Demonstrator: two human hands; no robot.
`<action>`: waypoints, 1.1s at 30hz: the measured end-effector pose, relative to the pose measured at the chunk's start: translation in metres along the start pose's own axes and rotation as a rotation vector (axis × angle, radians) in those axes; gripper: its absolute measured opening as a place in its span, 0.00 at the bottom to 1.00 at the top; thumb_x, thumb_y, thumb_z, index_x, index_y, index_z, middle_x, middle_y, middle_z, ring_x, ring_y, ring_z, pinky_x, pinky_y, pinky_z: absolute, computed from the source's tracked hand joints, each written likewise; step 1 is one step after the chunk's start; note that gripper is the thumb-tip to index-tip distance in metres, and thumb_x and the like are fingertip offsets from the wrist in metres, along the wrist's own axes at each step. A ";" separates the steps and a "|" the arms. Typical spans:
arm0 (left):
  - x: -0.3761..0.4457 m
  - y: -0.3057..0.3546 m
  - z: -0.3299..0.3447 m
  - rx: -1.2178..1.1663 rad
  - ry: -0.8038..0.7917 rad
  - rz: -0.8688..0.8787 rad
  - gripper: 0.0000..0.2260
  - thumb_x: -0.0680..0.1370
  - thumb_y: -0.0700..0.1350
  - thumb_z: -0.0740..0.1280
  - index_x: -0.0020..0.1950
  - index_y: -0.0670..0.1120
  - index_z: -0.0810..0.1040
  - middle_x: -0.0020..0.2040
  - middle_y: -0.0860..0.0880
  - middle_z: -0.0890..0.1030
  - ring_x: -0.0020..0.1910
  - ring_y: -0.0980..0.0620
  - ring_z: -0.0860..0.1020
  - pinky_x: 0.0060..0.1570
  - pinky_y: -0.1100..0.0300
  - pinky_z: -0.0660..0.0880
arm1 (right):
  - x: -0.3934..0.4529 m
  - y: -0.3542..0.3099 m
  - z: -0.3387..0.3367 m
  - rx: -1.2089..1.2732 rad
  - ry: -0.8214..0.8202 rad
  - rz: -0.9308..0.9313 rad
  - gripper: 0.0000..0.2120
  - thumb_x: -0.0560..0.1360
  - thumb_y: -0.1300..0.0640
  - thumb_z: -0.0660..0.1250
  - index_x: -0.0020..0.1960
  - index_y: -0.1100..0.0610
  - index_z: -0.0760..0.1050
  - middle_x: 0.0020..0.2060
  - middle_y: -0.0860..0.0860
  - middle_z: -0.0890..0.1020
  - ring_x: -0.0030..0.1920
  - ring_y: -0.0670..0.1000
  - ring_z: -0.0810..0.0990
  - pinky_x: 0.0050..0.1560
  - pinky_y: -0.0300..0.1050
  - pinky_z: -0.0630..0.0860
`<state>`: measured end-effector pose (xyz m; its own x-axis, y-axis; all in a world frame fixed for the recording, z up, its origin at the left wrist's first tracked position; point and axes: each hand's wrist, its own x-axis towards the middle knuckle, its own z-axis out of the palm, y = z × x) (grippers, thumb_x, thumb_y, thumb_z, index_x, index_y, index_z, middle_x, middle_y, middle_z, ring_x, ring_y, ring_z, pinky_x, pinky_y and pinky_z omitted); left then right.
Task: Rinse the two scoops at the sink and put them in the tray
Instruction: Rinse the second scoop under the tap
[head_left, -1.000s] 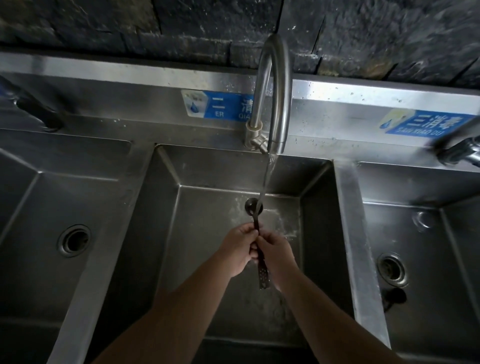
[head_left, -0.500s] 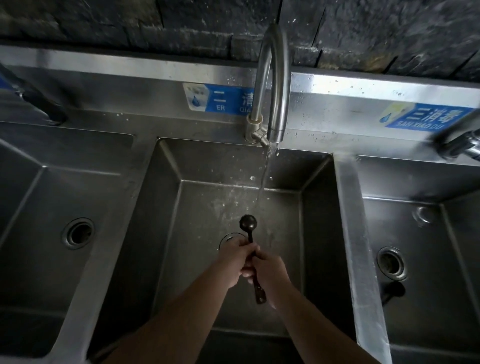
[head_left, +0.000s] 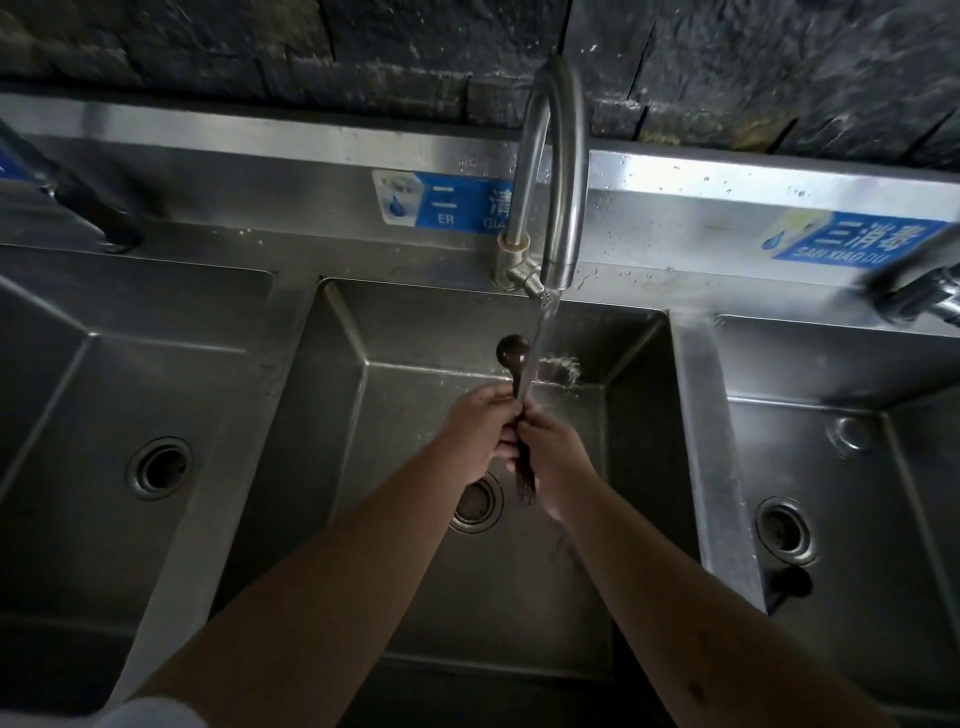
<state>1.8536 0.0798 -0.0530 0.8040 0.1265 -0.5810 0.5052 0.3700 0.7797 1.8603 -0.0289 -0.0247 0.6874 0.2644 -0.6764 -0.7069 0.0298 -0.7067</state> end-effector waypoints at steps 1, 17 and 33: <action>0.003 0.008 0.000 -0.001 0.006 0.021 0.08 0.79 0.39 0.63 0.52 0.44 0.81 0.36 0.46 0.83 0.30 0.51 0.81 0.26 0.58 0.76 | 0.002 -0.006 0.002 -0.016 -0.003 -0.019 0.12 0.81 0.65 0.57 0.50 0.60 0.80 0.34 0.54 0.83 0.30 0.48 0.79 0.31 0.41 0.73; 0.000 0.113 0.015 -0.009 0.003 0.239 0.08 0.78 0.42 0.64 0.49 0.51 0.82 0.35 0.51 0.83 0.31 0.53 0.79 0.27 0.63 0.72 | 0.007 -0.086 0.035 0.069 -0.165 -0.309 0.11 0.81 0.65 0.57 0.50 0.68 0.77 0.39 0.63 0.79 0.39 0.60 0.78 0.43 0.55 0.75; -0.072 -0.007 0.013 -0.033 -0.004 -0.040 0.22 0.77 0.38 0.63 0.67 0.58 0.71 0.43 0.42 0.83 0.28 0.51 0.76 0.24 0.58 0.68 | -0.062 0.032 -0.016 0.130 -0.068 0.051 0.13 0.82 0.61 0.56 0.57 0.62 0.78 0.38 0.58 0.81 0.32 0.51 0.76 0.34 0.45 0.72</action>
<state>1.7961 0.0562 -0.0139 0.7845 0.1069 -0.6108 0.5268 0.4049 0.7474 1.7976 -0.0601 -0.0085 0.6401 0.3330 -0.6923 -0.7594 0.1380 -0.6358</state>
